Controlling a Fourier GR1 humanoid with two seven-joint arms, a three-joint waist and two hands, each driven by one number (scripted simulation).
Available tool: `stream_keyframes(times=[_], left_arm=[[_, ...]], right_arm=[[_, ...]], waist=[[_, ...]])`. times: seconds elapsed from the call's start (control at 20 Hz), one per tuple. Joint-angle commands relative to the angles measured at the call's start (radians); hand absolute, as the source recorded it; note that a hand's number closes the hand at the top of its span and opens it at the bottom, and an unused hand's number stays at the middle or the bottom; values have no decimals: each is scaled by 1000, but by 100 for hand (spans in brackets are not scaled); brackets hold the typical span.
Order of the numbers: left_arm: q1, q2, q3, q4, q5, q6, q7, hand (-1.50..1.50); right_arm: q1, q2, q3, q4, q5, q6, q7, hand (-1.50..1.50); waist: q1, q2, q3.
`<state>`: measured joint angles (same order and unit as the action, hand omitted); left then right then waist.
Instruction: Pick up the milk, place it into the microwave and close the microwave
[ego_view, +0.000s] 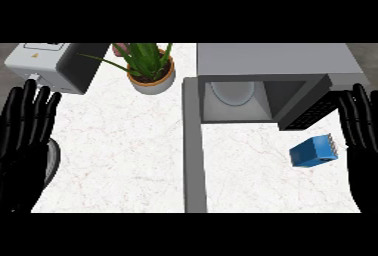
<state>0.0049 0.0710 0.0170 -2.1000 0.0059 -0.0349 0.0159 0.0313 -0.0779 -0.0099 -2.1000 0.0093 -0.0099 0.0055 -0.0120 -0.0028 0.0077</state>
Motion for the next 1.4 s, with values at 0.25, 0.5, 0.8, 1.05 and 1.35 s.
stream_keyframes(times=[0.25,0.5,0.8,1.05,1.35], left_arm=[[-102,67,140,105,104,-36,-8,-150],[40,43,169,37,188,-46,73,-150],[156,74,245,-84,304,-124,108,-150],[207,88,321,-53,359,-200,52,-150],[236,100,398,-63,442,-263,67,-150]], right_arm=[[-83,-132,-108,-19,-316,241,-6,-150],[65,-200,-135,-92,-406,353,71,-150],[186,-142,-132,-255,-357,323,132,-150],[166,-155,-234,-146,-344,373,81,-150],[181,-117,-243,-47,-277,424,7,-150]], waist=[[7,4,-8],[12,1,-8],[12,0,-8],[14,2,-8],[14,2,-8]])
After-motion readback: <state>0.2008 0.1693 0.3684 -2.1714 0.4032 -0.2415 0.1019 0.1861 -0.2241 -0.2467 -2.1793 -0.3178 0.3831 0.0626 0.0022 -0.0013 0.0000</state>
